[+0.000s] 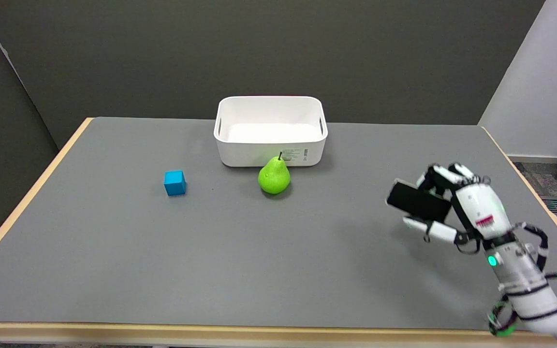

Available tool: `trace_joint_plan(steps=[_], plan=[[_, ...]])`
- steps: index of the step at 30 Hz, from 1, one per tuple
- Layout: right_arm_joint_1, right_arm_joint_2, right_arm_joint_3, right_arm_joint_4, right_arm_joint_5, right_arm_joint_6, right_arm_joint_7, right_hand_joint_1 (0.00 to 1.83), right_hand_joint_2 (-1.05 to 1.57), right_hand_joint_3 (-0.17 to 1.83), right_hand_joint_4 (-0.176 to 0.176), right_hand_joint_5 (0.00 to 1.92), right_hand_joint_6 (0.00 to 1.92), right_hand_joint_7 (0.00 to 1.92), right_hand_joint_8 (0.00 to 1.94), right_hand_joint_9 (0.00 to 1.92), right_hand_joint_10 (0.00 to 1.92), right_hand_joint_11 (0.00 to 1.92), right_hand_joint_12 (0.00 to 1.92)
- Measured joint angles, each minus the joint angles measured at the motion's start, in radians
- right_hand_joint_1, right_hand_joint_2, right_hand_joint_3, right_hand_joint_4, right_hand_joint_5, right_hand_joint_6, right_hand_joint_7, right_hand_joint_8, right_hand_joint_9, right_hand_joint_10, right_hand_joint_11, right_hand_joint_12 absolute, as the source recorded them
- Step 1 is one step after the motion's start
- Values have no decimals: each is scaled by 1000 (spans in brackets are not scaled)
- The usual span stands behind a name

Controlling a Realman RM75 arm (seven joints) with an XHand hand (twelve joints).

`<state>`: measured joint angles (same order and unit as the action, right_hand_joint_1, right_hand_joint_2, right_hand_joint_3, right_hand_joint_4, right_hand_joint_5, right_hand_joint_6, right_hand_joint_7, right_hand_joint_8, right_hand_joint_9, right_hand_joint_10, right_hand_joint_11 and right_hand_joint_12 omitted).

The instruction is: Pick up the blackboard eraser.

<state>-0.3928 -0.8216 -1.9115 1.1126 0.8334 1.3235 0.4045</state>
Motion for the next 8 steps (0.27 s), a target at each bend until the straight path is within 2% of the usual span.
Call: trace_joint_plan(steps=[3,5,8], plan=[[30,15,15,53,-14,-27,-22,1180,1133,308,-176,658,1487,711,1519,832,1706,399,1921],[57,22,23,84,-22,-54,-36,1178,1148,284,-176,650,1491,706,1524,851,1824,390,1921],[110,25,34,123,-30,-116,-56,1178,1145,289,-176,650,1492,705,1526,859,1850,385,1921]])
